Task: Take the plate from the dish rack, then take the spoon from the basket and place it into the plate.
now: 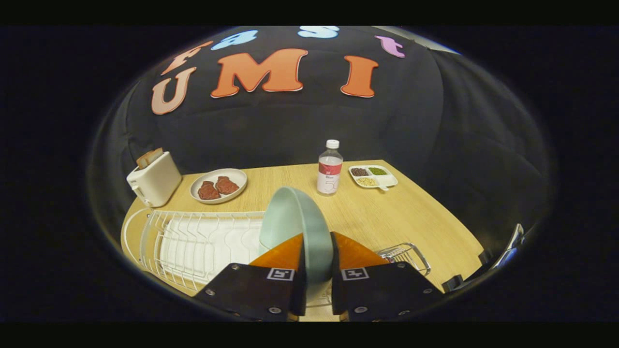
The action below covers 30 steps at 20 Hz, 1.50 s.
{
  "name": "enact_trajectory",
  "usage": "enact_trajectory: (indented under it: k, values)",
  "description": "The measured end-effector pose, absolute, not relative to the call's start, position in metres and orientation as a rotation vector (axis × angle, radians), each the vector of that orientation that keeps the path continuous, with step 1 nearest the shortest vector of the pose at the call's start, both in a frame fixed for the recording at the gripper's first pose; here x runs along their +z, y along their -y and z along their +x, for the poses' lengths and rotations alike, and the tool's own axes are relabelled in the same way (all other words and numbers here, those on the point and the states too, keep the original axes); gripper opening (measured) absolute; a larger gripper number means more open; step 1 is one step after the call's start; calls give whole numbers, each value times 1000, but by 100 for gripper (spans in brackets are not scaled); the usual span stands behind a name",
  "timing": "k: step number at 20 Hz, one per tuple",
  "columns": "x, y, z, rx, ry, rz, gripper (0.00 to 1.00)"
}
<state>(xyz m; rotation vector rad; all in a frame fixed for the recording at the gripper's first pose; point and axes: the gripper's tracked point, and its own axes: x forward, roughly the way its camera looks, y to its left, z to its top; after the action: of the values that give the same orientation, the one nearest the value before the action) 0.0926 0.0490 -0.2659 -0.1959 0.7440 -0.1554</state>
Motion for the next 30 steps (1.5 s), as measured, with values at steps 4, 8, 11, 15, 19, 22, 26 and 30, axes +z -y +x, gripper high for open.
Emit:
enact_trajectory:
  k: [4, 8, 11, 15, 19, 22, 26, 30]
  values:
    - [-261, -60, 94, -164, -728, -281, 20]
    - [-251, -68, 98, -187, -693, -360, 19]
    - [-241, -74, 101, -196, -671, -407, 19]
    - [-231, -72, 102, -229, -655, -447, 19]
    - [-218, -73, 97, -225, -640, -397, 19]
    - [-209, -73, 83, -211, -648, -337, 19]
    - [-207, -75, 55, -172, -700, -198, 19]
    - [-207, -73, 19, -145, -761, -69, 19]
